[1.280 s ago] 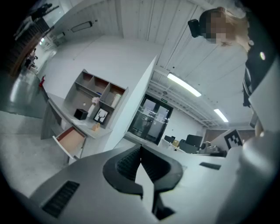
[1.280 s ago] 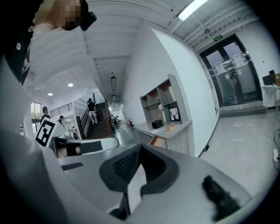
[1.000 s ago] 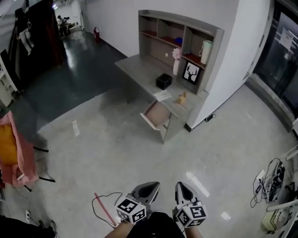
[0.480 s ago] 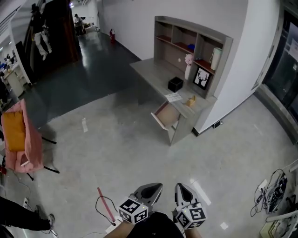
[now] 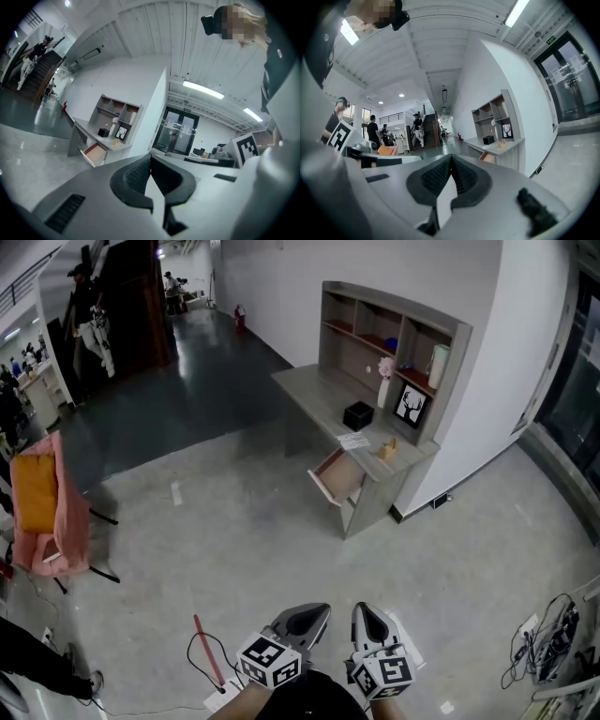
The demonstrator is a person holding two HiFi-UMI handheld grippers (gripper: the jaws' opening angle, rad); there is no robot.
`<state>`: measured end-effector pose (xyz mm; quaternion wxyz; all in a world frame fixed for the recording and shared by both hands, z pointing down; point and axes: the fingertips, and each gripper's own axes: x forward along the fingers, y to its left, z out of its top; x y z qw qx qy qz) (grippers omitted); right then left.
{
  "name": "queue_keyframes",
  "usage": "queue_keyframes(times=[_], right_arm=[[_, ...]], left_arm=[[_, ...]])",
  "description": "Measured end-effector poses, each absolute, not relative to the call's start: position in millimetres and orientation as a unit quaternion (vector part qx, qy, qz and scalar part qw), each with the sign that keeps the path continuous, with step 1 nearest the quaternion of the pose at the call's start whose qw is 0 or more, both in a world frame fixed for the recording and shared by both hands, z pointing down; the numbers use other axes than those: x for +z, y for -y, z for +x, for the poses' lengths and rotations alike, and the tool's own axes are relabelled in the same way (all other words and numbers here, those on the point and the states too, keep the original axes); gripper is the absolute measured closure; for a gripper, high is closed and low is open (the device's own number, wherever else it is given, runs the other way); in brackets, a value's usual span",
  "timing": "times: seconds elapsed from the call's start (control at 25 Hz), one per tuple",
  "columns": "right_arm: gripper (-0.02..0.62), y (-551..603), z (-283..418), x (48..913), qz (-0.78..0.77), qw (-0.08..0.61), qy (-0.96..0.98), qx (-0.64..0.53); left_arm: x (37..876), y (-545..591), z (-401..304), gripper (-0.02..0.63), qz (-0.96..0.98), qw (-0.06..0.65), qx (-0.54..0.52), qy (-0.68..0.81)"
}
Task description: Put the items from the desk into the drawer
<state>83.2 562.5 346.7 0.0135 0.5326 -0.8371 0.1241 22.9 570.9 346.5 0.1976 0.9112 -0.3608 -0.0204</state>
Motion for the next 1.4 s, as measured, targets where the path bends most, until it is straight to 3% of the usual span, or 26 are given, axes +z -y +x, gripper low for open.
queue_keyframes(times=[0.44, 0.6, 1.4], right_arm=[[0.587, -556, 106, 350, 0.552, 0.012, 0.824, 0.125], [0.587, -541, 116, 351, 0.561, 0.012, 0.818, 0.13], [0.586, -397, 112, 349, 0.572, 0.021, 0.809, 0.129]], left_arm=[[356, -562, 38, 0.595, 0.912, 0.199, -0.011, 0.357], [358, -544, 43, 0.595, 0.916, 0.169, 0.022, 0.363], [353, -397, 42, 0.595, 0.919, 0.18, 0.015, 0.352]])
